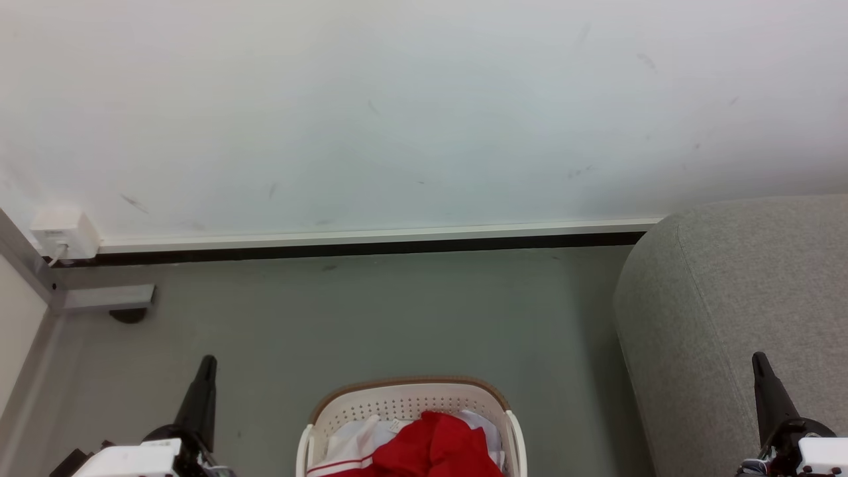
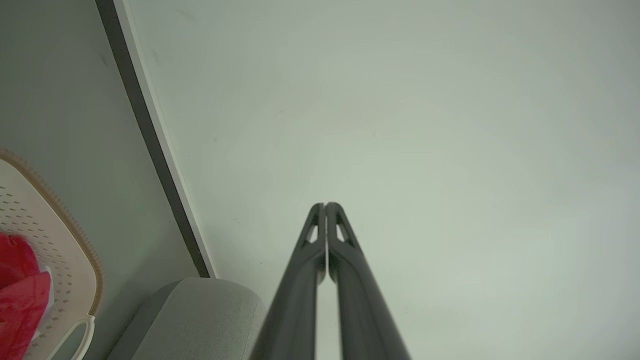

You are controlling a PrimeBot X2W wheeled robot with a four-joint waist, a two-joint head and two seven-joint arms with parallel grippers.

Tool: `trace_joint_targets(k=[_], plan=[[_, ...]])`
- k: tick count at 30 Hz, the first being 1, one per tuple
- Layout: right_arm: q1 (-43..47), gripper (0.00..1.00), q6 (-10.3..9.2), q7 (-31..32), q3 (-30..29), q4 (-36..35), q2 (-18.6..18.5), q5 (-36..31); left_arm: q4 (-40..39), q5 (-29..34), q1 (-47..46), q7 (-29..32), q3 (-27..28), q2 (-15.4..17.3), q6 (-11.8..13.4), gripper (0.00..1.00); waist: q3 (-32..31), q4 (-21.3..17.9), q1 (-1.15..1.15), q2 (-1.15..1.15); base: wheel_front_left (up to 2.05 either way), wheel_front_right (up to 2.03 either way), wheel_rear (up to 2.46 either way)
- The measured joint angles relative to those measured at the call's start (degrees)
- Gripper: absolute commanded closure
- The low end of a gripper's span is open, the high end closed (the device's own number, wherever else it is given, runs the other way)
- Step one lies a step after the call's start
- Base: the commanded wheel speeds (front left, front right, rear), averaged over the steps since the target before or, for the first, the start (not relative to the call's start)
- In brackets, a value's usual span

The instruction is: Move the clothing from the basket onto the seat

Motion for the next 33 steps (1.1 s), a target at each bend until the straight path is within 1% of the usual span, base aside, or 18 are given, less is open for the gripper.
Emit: trace_joint_targets(k=[3, 4, 10, 13, 17, 25, 33], plan=[[0.00, 1.00, 0.00, 0.00, 0.00, 0.00, 0.00, 0.00, 0.00, 0.00, 0.00, 0.00, 0.00, 0.00, 0.00, 1.00, 0.00, 0.00, 0.00, 0.00, 0.00, 0.00, 0.00], [0.02, 0.00, -0.01, 0.00, 0.01, 0.08, 0.02, 0.00, 0.08, 0.01, 0.02, 0.00, -0.01, -0.03, 0.01, 0.00, 0.00, 0.00, 0.00, 0.00, 0.00, 0.00, 0.00], [1.92, 0.00, -0.20, -0.73, 0.33, 1.52, 0.79, -0.31, 1.94, 0.29, 1.76, -0.74, -0.96, -0.62, 0.00, 0.00, 0.00, 0.00, 0.00, 0.00, 0.00, 0.00, 0.00], [2.03, 0.00, -0.20, -1.54, 0.42, 1.04, 0.78, -2.07, 1.97, 1.03, 1.74, -1.57, -1.54, -0.63, 0.04, 0.00, 0.01, 0.00, 0.00, 0.00, 0.00, 0.00, 0.00], [2.67, 0.00, -0.20, -2.61, 0.56, 0.22, 0.76, -6.10, 1.97, 3.04, 1.73, -2.69, -2.05, -0.62, 0.55, 0.00, 0.03, 0.02, 0.00, 0.00, 0.00, 0.00, 0.00], [3.49, 0.00, -0.20, -4.81, 1.24, -2.54, 0.71, -16.56, 0.55, 11.18, 1.72, -4.67, -3.72, -0.59, 2.48, 0.00, 0.10, 0.12, 0.00, 0.00, 0.00, 0.00, 0.00], [4.10, 0.00, -0.20, -6.58, 2.77, -4.36, 0.69, -28.20, 0.21, 25.27, 1.77, -6.68, -5.86, -0.52, 5.33, 0.00, 0.10, 0.28, 0.00, 0.00, 0.00, 0.00, 0.00]])
